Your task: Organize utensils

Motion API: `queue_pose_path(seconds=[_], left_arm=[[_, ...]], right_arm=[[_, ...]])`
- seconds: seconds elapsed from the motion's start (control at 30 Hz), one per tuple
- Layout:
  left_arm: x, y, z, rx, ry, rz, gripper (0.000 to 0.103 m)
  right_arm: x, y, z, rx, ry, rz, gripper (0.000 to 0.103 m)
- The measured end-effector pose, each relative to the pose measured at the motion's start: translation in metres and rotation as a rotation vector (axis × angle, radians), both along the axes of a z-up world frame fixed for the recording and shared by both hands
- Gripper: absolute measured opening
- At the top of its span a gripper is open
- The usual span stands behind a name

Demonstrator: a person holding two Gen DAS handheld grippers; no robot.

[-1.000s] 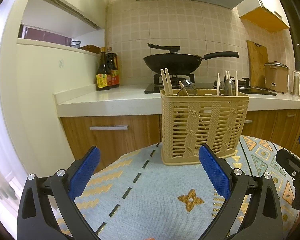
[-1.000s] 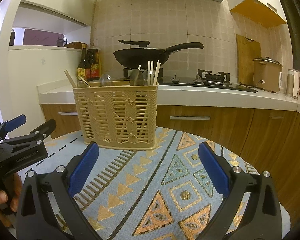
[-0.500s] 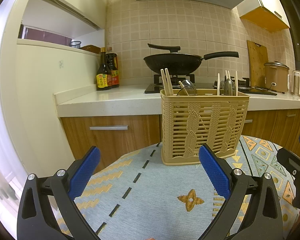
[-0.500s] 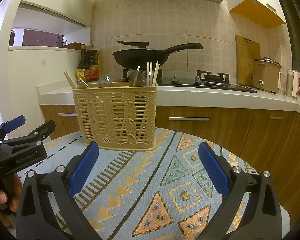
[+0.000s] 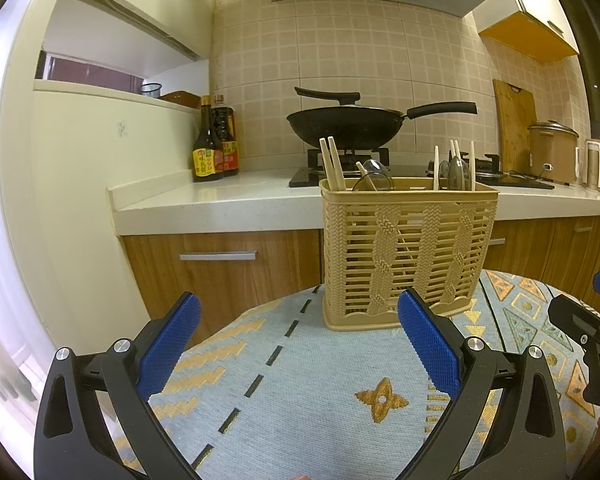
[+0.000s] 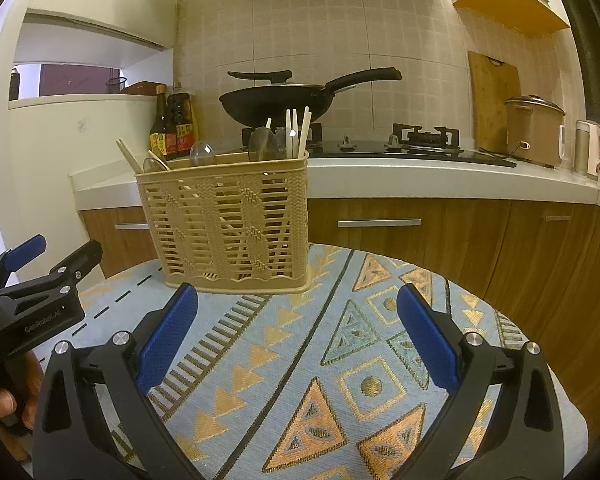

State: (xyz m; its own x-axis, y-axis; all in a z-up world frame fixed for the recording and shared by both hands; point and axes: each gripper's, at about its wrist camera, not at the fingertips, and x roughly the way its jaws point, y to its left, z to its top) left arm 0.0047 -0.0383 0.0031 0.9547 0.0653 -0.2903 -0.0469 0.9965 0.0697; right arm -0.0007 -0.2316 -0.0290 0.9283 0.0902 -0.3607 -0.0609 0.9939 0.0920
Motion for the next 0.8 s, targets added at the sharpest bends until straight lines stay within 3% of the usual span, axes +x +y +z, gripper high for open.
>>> queue_pose_path(seconds=[0.8], left_arm=[[0.0013, -0.0002, -0.0007, -0.007, 0.015, 0.009, 0.095]], right_arm=[[0.0067, -0.0063, -0.0026, 0.032, 0.033, -0.016, 0.095]])
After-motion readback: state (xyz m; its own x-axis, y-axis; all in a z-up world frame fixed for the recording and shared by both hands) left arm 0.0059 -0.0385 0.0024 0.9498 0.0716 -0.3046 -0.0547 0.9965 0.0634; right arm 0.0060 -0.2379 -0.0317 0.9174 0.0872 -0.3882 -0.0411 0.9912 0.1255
